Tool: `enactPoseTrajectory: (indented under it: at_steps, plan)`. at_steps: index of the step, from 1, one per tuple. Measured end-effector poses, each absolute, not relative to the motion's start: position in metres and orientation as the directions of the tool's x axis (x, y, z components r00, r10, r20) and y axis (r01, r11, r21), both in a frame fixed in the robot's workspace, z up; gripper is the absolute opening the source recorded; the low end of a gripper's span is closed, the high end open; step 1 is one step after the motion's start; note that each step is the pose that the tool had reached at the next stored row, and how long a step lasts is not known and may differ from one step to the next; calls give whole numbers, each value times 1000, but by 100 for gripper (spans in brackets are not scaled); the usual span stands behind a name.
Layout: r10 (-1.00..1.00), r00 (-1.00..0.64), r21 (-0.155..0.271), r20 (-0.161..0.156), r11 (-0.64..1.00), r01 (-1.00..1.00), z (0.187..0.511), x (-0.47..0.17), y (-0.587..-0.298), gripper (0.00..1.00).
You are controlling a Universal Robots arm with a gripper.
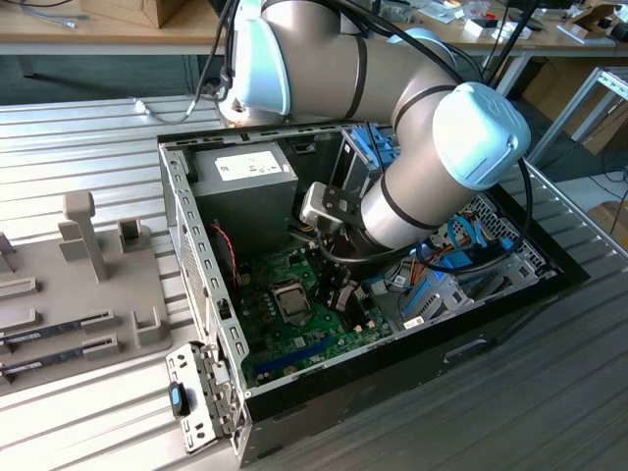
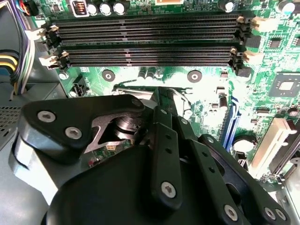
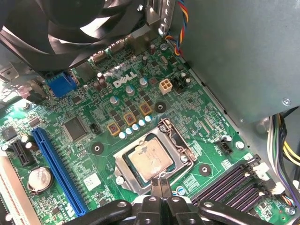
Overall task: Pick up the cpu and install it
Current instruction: 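Install the first cpu locking lever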
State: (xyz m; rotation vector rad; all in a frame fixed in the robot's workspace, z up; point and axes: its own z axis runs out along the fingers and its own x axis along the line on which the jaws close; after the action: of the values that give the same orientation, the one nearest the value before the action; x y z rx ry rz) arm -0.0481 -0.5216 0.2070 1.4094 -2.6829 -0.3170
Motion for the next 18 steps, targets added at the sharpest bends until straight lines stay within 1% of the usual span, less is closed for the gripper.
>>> enactPoseTrajectory:
  at_steps: [3,18]
  plan:
    - [-822,-569,224,-8,553,-803,207,-46,-522,11]
    - [-823,-569,224,-8,553,-803,194,-43,-522,11]
